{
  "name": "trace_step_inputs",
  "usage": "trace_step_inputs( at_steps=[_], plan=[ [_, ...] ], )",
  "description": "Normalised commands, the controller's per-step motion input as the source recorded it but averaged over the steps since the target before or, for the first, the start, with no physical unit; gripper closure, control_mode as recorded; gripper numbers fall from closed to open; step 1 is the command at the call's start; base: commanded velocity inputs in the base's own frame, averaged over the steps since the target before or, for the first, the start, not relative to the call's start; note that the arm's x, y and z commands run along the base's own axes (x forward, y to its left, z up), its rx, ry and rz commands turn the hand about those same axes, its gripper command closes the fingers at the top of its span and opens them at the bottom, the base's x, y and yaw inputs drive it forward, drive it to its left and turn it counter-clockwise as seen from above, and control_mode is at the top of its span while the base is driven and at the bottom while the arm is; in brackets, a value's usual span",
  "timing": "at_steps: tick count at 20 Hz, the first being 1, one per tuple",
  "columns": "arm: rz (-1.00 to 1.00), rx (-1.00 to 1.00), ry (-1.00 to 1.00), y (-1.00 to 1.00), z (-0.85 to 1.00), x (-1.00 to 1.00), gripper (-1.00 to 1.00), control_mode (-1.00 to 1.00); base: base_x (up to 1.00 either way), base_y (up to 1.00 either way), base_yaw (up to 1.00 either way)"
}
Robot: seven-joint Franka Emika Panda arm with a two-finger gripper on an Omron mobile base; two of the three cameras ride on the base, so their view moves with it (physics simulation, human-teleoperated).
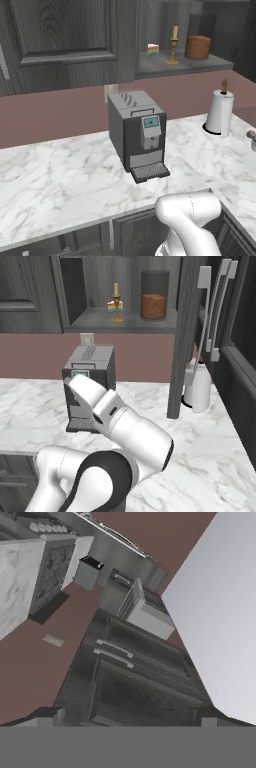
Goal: Pick the jar and candle from the dining table and place them in the open cabinet. Close the cabinet after placing the objects.
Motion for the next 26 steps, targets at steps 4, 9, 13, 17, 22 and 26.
trace_step_inputs(
  at_steps=[4, 9, 13, 17, 22, 26],
  plan=[
    [0.05, 0.1, -0.23, 0.35, -0.61, -0.14, -1.0, -1.0, 0.0, 0.0, 0.0],
    [-0.01, 0.05, -0.07, 0.14, -0.15, -0.15, -1.0, -1.0, 0.0, 0.0, 0.0],
    [-0.08, 0.04, 0.01, -0.04, -0.05, 0.0, -1.0, -1.0, 0.0, 0.0, 0.0],
    [-0.07, 0.03, 0.05, -0.15, -0.16, 0.0, -1.0, -1.0, 0.0, 0.0, 0.0],
    [-0.03, 0.01, 0.09, -0.18, -0.23, 0.05, -1.0, -1.0, 0.0, 0.0, 0.0],
    [0.0, 0.02, 0.05, -0.28, -0.24, 0.13, -1.0, -1.0, 0.0, 0.0, 0.0]
  ],
)
